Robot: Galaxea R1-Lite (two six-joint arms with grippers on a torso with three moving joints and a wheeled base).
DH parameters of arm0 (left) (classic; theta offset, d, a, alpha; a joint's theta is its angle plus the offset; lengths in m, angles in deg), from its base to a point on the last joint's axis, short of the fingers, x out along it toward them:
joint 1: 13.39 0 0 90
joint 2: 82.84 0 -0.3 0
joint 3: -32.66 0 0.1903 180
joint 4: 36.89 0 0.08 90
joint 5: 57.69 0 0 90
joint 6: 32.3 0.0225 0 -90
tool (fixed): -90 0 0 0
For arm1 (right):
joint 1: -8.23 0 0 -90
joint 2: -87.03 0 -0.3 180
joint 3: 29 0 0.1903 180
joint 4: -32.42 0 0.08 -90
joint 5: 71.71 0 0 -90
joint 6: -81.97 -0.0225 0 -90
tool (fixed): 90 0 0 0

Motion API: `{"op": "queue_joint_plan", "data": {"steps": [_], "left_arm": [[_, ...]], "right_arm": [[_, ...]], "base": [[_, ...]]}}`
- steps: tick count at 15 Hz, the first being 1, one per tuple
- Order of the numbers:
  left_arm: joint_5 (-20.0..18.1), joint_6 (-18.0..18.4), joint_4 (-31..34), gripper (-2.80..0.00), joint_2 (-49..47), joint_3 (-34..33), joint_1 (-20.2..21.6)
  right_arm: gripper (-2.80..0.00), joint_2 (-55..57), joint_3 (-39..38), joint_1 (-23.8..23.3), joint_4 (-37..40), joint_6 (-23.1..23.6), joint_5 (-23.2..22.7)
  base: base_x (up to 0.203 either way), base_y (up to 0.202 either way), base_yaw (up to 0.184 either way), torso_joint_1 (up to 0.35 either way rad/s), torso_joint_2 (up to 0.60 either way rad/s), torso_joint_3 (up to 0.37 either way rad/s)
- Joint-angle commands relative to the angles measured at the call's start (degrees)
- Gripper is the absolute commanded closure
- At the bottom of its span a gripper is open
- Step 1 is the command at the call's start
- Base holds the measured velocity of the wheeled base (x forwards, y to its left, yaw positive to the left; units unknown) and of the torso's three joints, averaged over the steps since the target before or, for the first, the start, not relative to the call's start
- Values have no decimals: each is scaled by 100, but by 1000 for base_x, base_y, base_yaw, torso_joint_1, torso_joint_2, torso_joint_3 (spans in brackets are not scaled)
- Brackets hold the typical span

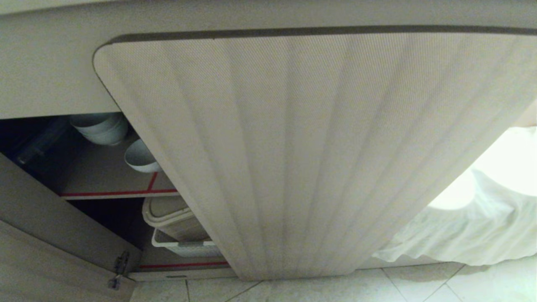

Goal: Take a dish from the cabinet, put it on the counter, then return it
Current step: Take the bowl from the cabinet

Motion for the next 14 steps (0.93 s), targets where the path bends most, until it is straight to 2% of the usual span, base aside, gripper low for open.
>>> {"op": "queue_joint_plan", "data": {"steps": [1, 11, 14], "left_arm": [[3, -3, -2, 0, -5, 2, 0], [-102, 23, 24, 0, -5, 4, -9], [-32, 3, 24, 0, -5, 45, 0]], "right_arm": [[0, 0, 0, 0, 0, 1, 1], [0, 0, 0, 0, 0, 1, 1], [0, 0, 0, 9, 0, 1, 1]], "base": [[0, 0, 0, 0, 0, 0], [0, 0, 0, 0, 0, 0], [0, 0, 0, 0, 0, 0]]}}
